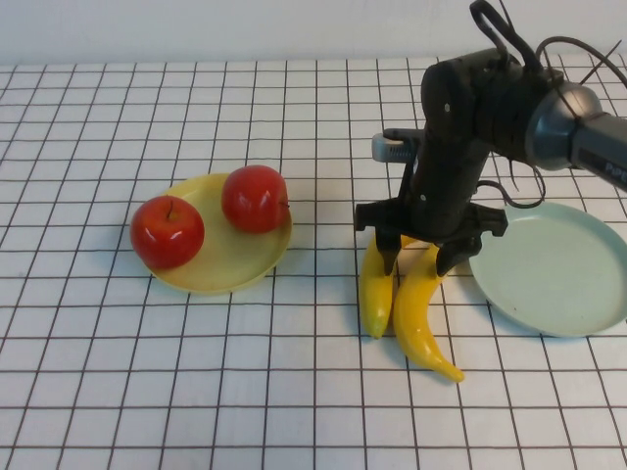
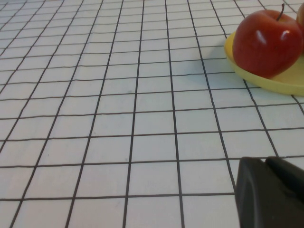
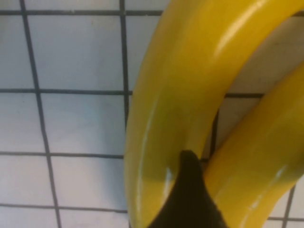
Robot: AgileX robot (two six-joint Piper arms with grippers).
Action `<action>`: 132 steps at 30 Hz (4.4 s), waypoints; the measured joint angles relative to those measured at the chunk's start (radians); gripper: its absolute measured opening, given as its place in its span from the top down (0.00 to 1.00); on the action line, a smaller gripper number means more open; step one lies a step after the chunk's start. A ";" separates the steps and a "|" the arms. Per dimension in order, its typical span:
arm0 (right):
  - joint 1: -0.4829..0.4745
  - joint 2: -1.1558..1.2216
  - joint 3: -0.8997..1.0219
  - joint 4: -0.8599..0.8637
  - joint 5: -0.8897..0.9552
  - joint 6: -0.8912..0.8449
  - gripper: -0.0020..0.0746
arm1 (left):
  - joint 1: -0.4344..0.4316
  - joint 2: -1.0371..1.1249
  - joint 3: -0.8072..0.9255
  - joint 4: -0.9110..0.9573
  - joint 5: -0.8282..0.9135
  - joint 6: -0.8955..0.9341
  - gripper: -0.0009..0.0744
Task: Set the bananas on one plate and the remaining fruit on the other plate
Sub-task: Put another type of fruit in the right plate
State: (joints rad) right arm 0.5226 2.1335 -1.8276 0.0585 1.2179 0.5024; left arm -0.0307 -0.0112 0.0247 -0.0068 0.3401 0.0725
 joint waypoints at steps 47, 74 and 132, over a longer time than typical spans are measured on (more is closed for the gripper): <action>-0.126 -0.304 0.283 -0.036 -0.033 -0.175 0.54 | 0.000 0.000 0.000 0.000 0.000 0.000 0.99; -0.431 -0.154 0.374 -0.001 -0.170 -0.402 0.40 | 0.000 0.000 0.000 0.000 0.000 0.000 0.99; 0.037 0.171 -0.291 0.034 0.012 -0.147 0.39 | 0.000 0.000 0.000 0.007 0.000 0.000 0.99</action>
State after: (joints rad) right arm 0.5593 2.3045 -2.1191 0.0921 1.2302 0.3558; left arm -0.0307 -0.0112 0.0247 0.0000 0.3405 0.0725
